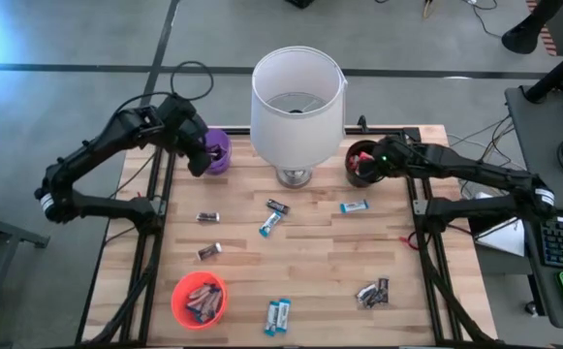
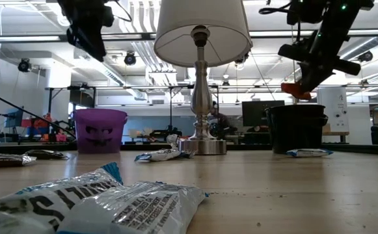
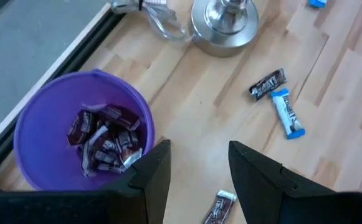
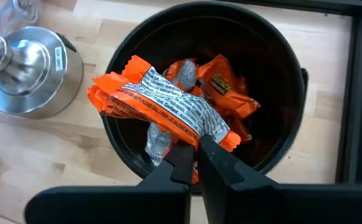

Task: Organize candy in baskets
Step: Put the orange chocolate bar into the black bucket, then put the white chocolate bar into the orange bucket

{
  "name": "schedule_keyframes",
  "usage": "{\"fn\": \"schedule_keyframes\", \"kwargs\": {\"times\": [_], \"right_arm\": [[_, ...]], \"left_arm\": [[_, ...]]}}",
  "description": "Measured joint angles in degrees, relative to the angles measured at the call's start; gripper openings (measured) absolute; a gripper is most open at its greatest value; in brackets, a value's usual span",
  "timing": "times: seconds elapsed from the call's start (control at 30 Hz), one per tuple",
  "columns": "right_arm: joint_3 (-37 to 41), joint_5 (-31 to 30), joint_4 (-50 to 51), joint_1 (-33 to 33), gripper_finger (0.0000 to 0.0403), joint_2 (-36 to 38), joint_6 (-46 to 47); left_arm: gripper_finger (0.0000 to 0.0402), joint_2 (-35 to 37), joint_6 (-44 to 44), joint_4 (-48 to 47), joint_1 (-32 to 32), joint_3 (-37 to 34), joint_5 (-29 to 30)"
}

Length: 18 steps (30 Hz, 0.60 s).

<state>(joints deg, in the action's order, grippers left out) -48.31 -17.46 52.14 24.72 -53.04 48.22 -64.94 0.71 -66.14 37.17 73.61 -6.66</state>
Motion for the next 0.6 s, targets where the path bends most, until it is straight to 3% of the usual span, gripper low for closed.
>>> {"fn": "schedule_keyframes", "kwargs": {"times": [0.27,0.47,0.6], "right_arm": [[-0.8,-0.2,-0.7,0.0,0.0019,-0.4,-3.6],[-2.1,-3.6,-0.6,0.0,0.0076,-0.4,-5.8],[-2.7,-5.0,-0.5,0.0,0.0115,-0.4,-5.4]], "left_arm": [[0.0143,-2.6,1.7,-9.0,0.0,7.5,0.0],[0.0143,-2.5,2.9,-12.3,0.0,8.6,-0.4],[0.0143,-2.0,2.9,-13.5,0.0,8.6,-4.8]]}}
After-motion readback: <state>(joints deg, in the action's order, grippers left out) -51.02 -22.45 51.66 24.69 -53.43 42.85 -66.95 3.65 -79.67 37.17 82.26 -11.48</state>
